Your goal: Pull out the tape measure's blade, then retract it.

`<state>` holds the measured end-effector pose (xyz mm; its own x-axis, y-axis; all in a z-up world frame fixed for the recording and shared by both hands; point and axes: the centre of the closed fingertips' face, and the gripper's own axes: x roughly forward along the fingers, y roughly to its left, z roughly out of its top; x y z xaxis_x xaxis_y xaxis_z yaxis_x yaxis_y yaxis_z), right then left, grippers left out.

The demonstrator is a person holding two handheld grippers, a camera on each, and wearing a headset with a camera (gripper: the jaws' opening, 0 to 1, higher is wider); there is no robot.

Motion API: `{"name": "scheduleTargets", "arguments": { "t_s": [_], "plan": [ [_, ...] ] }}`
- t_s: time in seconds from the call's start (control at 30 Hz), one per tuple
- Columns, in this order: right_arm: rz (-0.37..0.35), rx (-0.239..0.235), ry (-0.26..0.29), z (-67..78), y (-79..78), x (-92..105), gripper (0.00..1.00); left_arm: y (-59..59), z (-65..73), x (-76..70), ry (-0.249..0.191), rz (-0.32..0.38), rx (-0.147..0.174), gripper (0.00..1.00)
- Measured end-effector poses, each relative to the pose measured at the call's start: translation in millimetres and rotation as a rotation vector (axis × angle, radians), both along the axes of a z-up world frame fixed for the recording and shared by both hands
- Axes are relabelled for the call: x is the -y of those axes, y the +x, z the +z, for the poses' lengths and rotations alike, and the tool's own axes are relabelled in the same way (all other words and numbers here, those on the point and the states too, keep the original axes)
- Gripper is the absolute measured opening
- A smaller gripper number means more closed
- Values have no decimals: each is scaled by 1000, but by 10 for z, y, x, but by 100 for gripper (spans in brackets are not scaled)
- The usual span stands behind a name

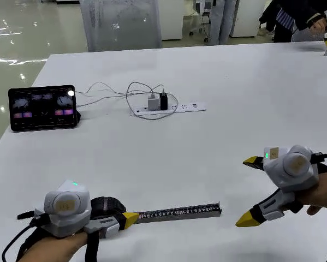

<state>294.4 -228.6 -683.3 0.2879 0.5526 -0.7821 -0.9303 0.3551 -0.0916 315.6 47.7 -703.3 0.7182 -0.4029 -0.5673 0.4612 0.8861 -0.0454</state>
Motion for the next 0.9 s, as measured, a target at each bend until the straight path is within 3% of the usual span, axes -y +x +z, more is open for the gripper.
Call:
{"name": "scheduleTargets", "arguments": {
  "t_s": [0.1,0.23,0.3,0.33,0.53,0.6,0.67,0.73,0.83,0.9],
  "plan": [
    [27,-6,-19,-38,3,-55,99,-18,-34,7,-3,32,-4,93],
    [59,-3,-40,-93,8,-139,99,-17,-5,-20,-10,110,36,93],
    [68,-8,-45,-130,19,-162,99,-40,-13,-24,-52,172,15,94],
    [77,-13,-47,-158,21,-177,99,-42,-19,-25,-49,175,11,95],
    [128,-22,-74,-239,25,-220,99,30,62,-97,-89,267,70,99],
    [150,-29,-75,-270,25,-244,99,22,43,-129,-96,286,72,99],
    [185,-22,-76,-299,31,-275,98,15,17,-200,-54,309,96,99],
    [201,-27,-80,-327,39,-301,96,-10,5,-202,-56,313,108,99],
    [227,-71,-70,-369,-9,-350,85,-11,47,-241,-80,338,146,99],
    [229,-102,-73,-430,-24,-361,83,-12,67,-270,-85,353,162,99]
  ]
}}
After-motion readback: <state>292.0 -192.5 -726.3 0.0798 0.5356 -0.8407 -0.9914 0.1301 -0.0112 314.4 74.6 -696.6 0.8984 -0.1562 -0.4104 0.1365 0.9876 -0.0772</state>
